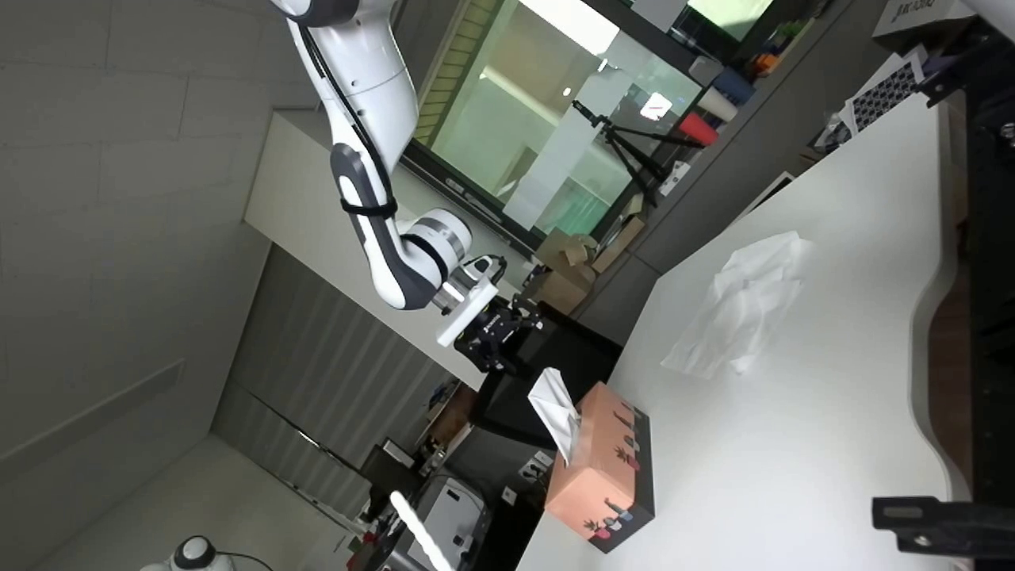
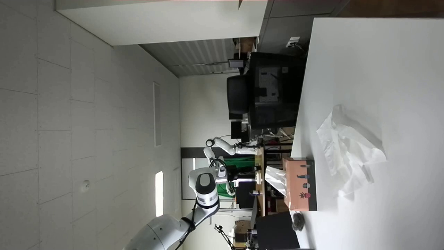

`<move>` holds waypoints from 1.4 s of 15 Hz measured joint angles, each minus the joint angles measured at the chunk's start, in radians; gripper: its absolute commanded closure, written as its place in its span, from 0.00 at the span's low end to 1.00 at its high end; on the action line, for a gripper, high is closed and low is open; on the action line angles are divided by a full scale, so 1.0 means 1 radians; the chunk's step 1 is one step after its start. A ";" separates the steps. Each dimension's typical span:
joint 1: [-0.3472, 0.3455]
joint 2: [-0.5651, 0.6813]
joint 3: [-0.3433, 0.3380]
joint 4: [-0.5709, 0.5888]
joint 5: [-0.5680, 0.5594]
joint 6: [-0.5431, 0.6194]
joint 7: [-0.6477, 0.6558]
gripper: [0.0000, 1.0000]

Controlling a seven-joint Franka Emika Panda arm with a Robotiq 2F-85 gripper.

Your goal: Remove one tissue square from the tissue box

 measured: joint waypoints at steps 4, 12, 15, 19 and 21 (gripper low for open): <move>0.000 0.000 0.000 0.000 0.000 0.000 -0.001 0.00; 0.000 0.000 0.000 0.000 0.000 0.000 -0.001 0.00; 0.000 0.000 0.000 0.000 0.000 0.000 -0.001 0.00; 0.009 0.020 -0.018 0.009 0.001 0.035 0.067 0.00; 0.024 0.043 -0.040 0.029 0.000 0.040 0.151 0.00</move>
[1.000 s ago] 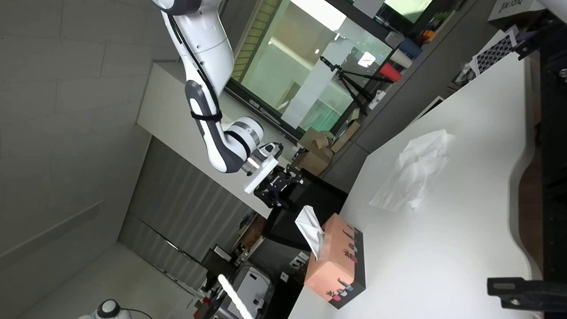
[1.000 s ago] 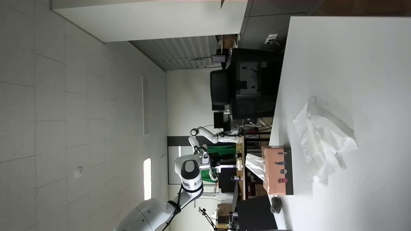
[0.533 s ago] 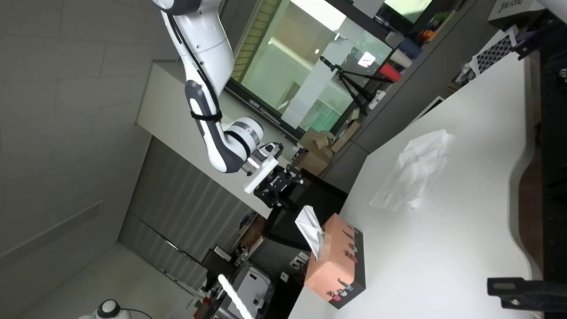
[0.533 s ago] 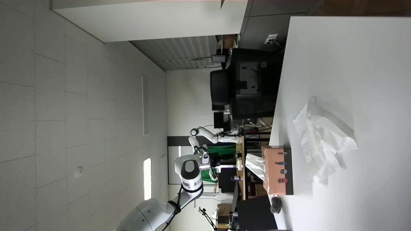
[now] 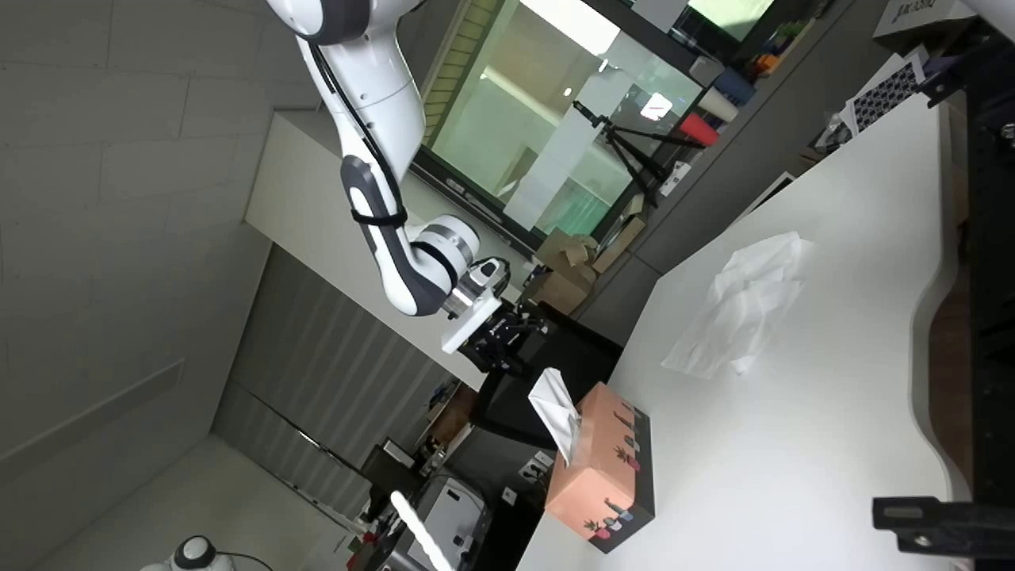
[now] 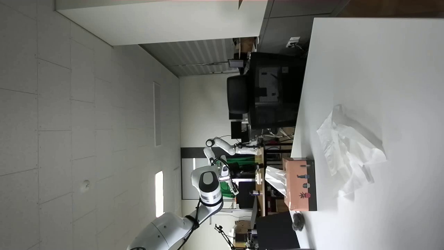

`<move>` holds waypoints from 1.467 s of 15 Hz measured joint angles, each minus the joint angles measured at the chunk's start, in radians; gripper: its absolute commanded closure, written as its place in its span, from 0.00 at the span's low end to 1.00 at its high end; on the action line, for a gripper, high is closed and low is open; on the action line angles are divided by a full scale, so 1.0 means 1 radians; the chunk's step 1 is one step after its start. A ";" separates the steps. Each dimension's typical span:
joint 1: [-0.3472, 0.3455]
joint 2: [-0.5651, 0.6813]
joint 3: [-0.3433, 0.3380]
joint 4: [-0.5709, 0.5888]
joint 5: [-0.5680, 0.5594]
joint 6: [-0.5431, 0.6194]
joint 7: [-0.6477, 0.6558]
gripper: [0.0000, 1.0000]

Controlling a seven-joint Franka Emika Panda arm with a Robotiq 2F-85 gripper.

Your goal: Remove one tissue square from the tissue box

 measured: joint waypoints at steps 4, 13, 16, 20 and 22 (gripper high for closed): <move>0.020 0.062 -0.022 0.065 0.003 -0.014 0.161 0.00; 0.009 0.174 0.021 0.281 0.115 -0.321 0.227 0.00; 0.002 0.225 0.033 0.349 0.128 -0.356 0.228 0.28; -0.005 0.297 0.045 0.429 0.134 -0.383 0.228 0.55; -0.006 0.327 0.046 0.464 0.134 -0.393 0.228 0.69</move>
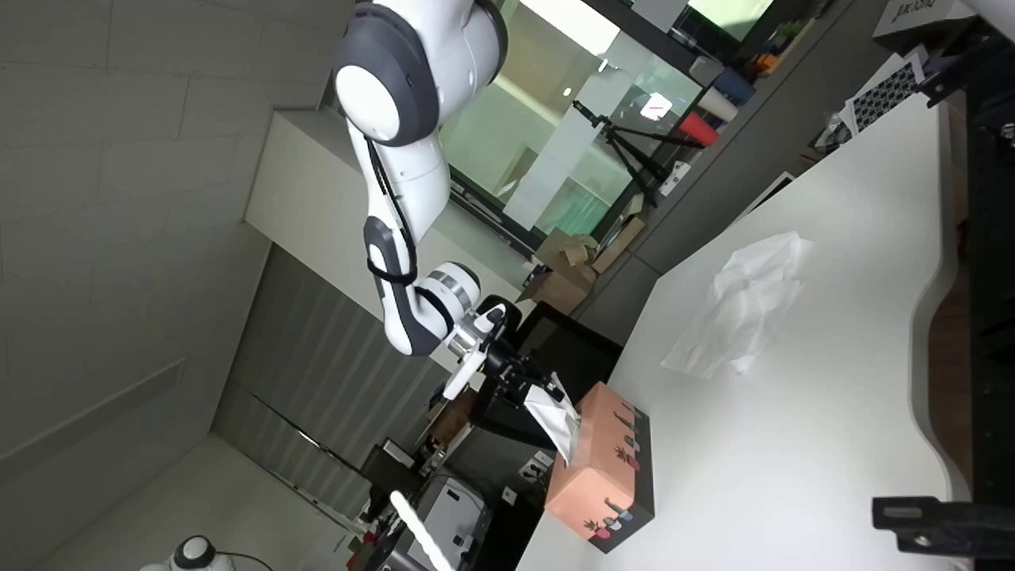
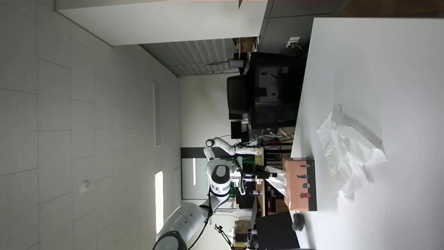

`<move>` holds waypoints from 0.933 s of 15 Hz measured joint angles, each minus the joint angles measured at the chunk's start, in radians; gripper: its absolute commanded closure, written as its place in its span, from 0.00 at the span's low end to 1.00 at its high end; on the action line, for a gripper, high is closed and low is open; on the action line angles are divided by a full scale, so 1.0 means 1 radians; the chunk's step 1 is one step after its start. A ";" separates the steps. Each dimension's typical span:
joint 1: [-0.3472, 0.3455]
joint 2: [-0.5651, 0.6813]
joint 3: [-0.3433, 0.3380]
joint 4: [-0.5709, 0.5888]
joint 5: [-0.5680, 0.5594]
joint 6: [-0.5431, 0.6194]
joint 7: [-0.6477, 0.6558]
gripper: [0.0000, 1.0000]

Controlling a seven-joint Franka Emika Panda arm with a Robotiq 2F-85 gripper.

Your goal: Remove one tissue square from the tissue box

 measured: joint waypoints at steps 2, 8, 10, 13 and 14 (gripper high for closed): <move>0.000 0.024 0.000 0.031 0.000 -0.005 0.000 0.83; -0.005 0.054 0.001 0.095 0.000 -0.034 0.000 1.00; -0.009 0.055 0.001 0.110 0.000 -0.047 0.000 1.00; -0.016 0.055 0.001 0.132 0.000 -0.054 0.000 1.00; -0.020 0.055 0.001 0.142 0.000 -0.057 0.000 1.00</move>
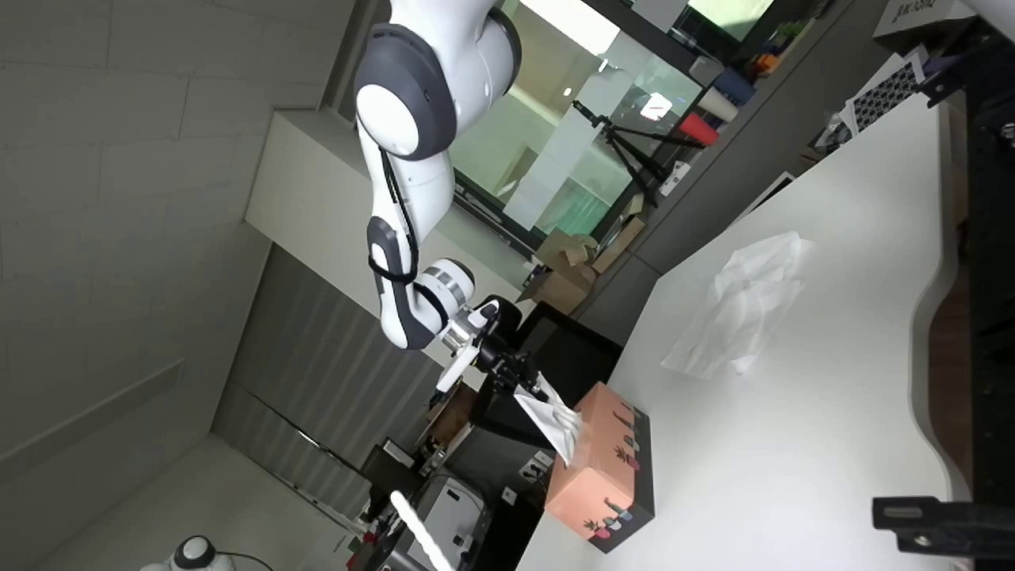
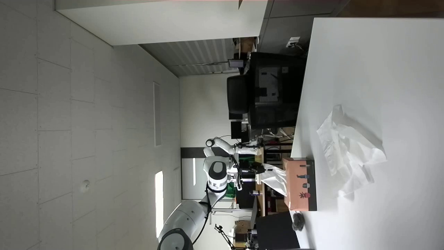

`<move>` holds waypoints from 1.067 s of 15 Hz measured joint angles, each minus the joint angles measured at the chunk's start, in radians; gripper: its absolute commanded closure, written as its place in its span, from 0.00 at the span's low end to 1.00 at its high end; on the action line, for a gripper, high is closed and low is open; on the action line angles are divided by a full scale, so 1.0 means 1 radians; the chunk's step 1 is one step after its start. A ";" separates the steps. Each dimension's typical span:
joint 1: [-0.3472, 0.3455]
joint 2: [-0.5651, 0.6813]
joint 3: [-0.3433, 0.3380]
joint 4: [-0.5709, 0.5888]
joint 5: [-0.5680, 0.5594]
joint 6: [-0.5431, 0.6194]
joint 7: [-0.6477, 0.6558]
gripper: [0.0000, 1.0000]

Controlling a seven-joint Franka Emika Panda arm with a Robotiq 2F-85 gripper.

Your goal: Remove one tissue square from the tissue box

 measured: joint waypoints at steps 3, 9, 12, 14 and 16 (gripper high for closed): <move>-0.013 -0.008 0.000 0.031 0.000 -0.015 0.000 1.00; -0.026 -0.084 -0.015 0.050 -0.008 -0.019 0.012 1.00; -0.026 -0.135 -0.035 0.050 -0.032 -0.014 0.035 1.00; -0.026 -0.164 -0.058 0.050 -0.049 -0.008 0.061 1.00; -0.027 -0.180 -0.098 0.050 -0.070 -0.001 0.096 1.00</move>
